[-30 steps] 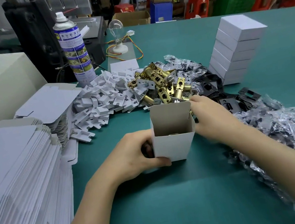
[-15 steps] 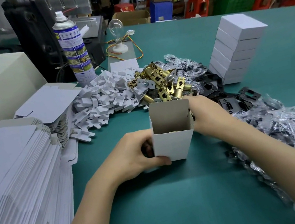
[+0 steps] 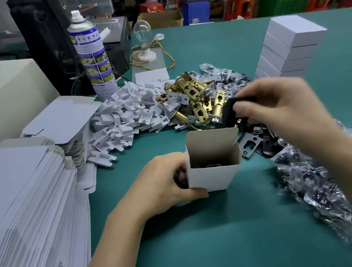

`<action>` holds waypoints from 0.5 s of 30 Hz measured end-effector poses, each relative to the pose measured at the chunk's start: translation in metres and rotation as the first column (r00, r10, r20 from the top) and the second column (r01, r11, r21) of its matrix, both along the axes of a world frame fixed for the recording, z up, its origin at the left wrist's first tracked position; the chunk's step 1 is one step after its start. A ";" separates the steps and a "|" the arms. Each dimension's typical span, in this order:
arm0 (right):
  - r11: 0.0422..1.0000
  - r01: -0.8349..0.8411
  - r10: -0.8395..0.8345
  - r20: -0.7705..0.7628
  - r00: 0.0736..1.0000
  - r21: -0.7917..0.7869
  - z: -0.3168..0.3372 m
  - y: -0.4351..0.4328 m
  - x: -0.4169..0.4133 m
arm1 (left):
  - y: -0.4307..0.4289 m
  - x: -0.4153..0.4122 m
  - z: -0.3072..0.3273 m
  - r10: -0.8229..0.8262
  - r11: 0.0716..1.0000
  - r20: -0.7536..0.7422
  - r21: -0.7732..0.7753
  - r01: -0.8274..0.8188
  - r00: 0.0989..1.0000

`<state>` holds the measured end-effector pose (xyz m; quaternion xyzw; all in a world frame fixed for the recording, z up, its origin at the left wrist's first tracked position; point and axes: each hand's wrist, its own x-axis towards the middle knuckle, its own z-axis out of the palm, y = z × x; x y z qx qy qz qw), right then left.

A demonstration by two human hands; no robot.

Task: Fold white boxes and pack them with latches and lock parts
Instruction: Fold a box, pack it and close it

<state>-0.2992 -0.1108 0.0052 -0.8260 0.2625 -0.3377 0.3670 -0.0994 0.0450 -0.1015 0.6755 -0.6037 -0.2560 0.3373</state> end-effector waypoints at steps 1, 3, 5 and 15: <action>0.999 -0.020 0.016 0.098 0.995 0.043 0.011 0.005 -0.004 | 0.000 0.000 -0.001 0.003 1.000 -0.025 -0.001 -0.003 1.000; 0.994 -0.057 0.035 0.232 0.972 0.089 0.029 0.013 -0.010 | 0.000 0.001 -0.001 0.023 1.000 -0.105 -0.002 -0.024 0.994; 0.992 -0.086 0.058 0.279 0.959 0.089 0.039 0.021 -0.012 | 0.001 0.001 -0.001 0.058 0.998 -0.151 0.005 -0.058 0.987; 0.990 -0.070 0.074 0.029 0.997 -0.123 0.016 0.037 0.028 | 0.001 0.000 0.001 0.069 0.998 -0.130 0.019 -0.067 0.989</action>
